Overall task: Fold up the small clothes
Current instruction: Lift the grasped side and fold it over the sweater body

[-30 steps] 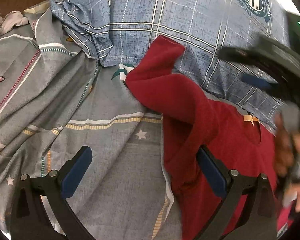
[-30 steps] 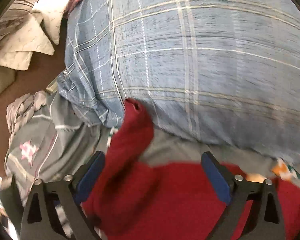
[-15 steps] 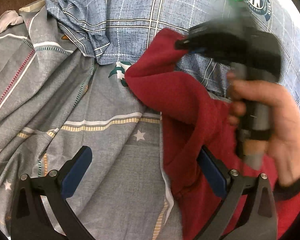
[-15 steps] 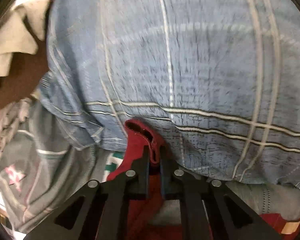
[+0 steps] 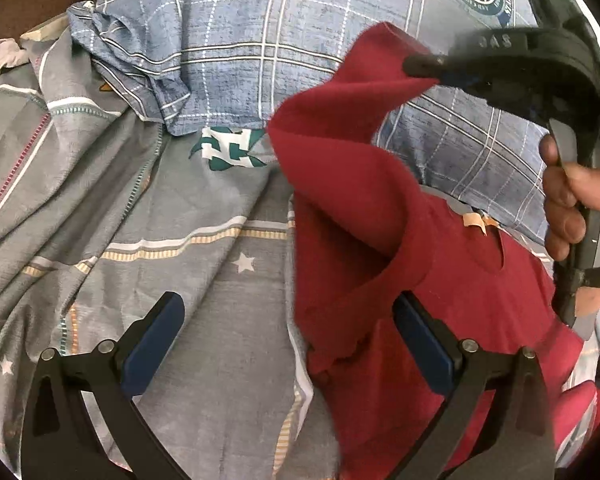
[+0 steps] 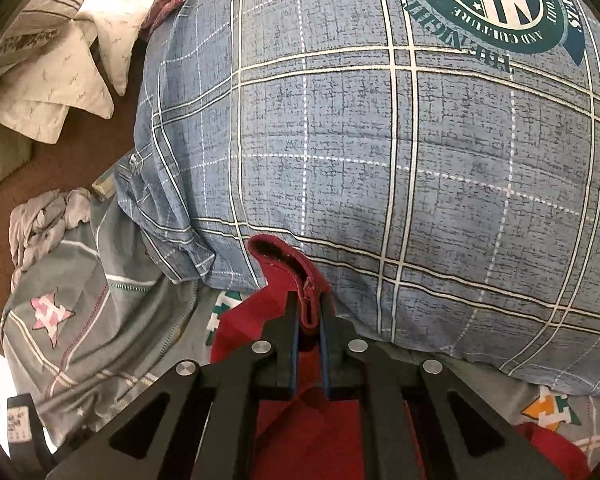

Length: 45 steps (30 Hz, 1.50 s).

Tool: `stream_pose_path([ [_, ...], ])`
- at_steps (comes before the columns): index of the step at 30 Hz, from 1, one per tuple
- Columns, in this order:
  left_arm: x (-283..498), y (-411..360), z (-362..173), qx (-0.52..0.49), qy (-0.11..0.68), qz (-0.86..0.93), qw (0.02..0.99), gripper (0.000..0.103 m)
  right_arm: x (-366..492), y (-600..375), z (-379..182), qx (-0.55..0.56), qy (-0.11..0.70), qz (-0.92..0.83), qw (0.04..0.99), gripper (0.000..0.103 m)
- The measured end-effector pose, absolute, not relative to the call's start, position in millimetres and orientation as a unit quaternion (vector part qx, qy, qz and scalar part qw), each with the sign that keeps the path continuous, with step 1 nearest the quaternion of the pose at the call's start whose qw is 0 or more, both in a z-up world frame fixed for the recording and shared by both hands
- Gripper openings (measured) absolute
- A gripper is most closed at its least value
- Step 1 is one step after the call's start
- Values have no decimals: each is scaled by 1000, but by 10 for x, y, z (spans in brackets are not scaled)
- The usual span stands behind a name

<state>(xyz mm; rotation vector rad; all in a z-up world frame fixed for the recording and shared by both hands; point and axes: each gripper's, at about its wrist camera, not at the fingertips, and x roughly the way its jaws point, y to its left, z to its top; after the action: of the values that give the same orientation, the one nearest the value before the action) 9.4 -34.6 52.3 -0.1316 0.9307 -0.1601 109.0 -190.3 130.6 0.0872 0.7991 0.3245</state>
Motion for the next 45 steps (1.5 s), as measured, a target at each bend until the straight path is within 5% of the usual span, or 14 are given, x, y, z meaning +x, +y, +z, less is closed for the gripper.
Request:
stream_pose_path([
  [18,226,-286,337,-46,465,-24,884,103,917,-1983,1426,64,381,163,908,7],
  [33,183,-141,386,-50,460,18,886,103,15,-2871,2150,102,314,147,932,7],
  [45,-19,-276,537,-46,450,-44,891,103,-713,-4188,1173,272,431,46,859,7],
])
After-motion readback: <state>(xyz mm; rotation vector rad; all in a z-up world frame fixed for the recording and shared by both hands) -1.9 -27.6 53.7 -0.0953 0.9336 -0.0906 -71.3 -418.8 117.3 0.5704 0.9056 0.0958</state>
